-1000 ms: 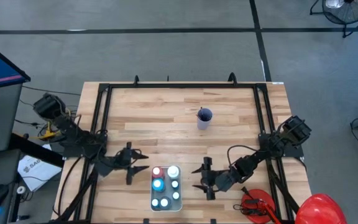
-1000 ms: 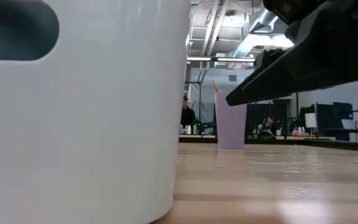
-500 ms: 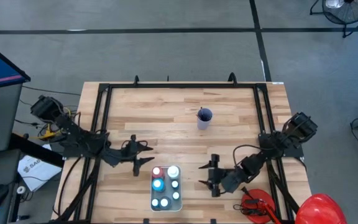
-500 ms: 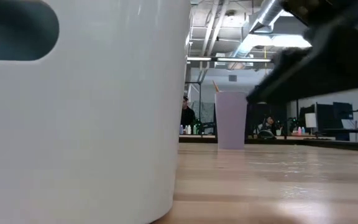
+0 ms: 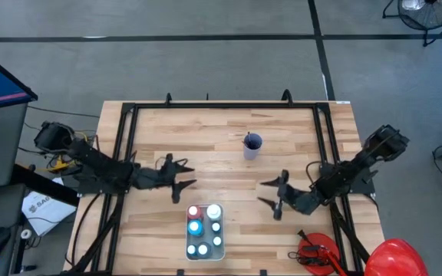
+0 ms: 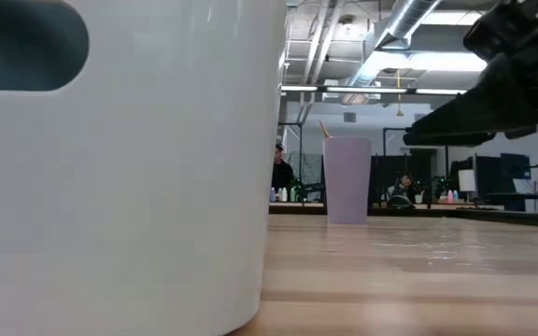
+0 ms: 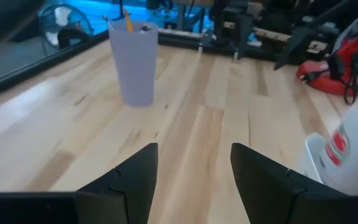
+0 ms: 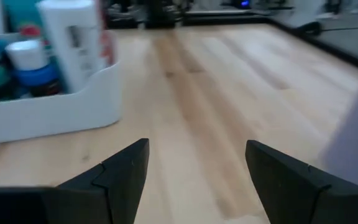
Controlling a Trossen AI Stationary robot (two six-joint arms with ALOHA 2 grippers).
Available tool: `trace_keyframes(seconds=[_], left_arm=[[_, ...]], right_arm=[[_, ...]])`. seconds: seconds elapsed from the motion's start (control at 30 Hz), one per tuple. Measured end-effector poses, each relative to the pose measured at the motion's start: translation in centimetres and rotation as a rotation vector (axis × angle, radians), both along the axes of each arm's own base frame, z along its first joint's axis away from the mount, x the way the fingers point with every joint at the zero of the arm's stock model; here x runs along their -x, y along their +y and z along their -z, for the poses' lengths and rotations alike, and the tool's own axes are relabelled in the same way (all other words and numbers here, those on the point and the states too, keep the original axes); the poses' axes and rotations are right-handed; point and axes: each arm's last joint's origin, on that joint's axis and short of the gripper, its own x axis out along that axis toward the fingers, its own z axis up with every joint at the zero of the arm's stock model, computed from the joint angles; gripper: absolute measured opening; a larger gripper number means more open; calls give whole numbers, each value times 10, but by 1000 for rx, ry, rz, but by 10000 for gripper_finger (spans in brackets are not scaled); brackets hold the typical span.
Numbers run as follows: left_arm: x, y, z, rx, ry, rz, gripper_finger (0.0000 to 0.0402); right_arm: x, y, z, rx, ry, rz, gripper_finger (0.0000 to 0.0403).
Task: Pick & Place Paint Supplies
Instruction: Move the violet cup from the top to the center of the table
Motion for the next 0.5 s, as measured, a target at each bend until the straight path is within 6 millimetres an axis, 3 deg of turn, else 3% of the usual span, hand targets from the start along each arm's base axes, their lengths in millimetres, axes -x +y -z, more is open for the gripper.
trace_keyframes(seconds=[0.27,0.5], left_arm=[[-13,45,-14,-36,-109,69,195],[-13,85,-13,-67,-99,22,195]], right_arm=[[6,-31,4,39,34,131,261],[12,-55,8,57,37,240,261]])
